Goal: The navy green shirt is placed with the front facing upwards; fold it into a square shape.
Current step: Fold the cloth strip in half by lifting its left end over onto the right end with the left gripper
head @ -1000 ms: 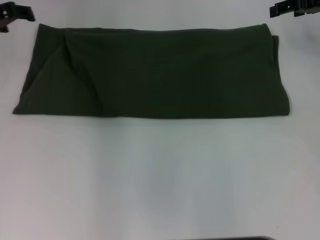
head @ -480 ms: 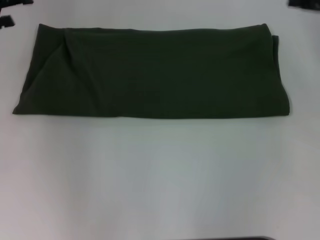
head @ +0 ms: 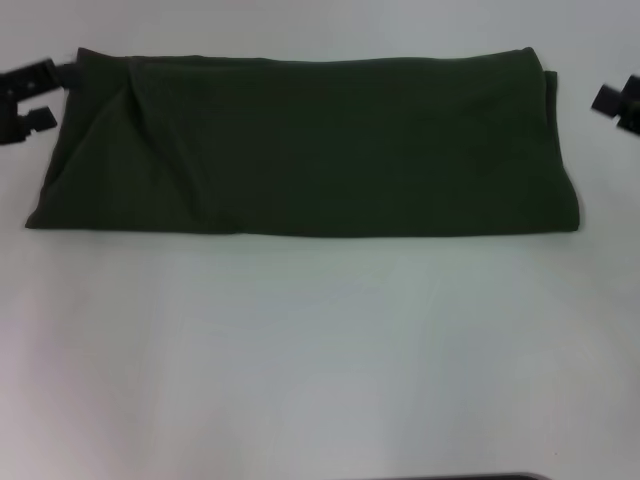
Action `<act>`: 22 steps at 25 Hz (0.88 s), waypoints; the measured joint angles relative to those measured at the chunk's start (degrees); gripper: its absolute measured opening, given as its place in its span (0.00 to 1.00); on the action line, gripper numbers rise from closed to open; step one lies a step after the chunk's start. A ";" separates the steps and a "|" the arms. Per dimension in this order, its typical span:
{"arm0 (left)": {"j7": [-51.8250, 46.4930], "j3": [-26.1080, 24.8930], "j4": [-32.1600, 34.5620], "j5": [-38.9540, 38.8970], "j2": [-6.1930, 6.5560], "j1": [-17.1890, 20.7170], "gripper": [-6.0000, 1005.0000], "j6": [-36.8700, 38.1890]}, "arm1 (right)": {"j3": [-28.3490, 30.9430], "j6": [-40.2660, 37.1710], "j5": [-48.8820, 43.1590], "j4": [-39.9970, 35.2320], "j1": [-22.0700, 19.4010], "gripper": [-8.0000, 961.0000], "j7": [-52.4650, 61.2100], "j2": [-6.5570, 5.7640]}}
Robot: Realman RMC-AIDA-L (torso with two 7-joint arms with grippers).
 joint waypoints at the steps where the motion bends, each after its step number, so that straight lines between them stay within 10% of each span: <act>1: 0.93 -0.01 0.47 0.07 -0.13 0.15 0.93 -0.55 | 0.22 -0.34 -0.02 1.40 -0.05 0.92 -1.37 0.02; 22: 7.10 4.93 -1.01 15.37 0.23 -1.12 0.92 -2.74 | 0.77 -3.24 -3.15 3.81 -0.48 0.92 -0.63 -1.80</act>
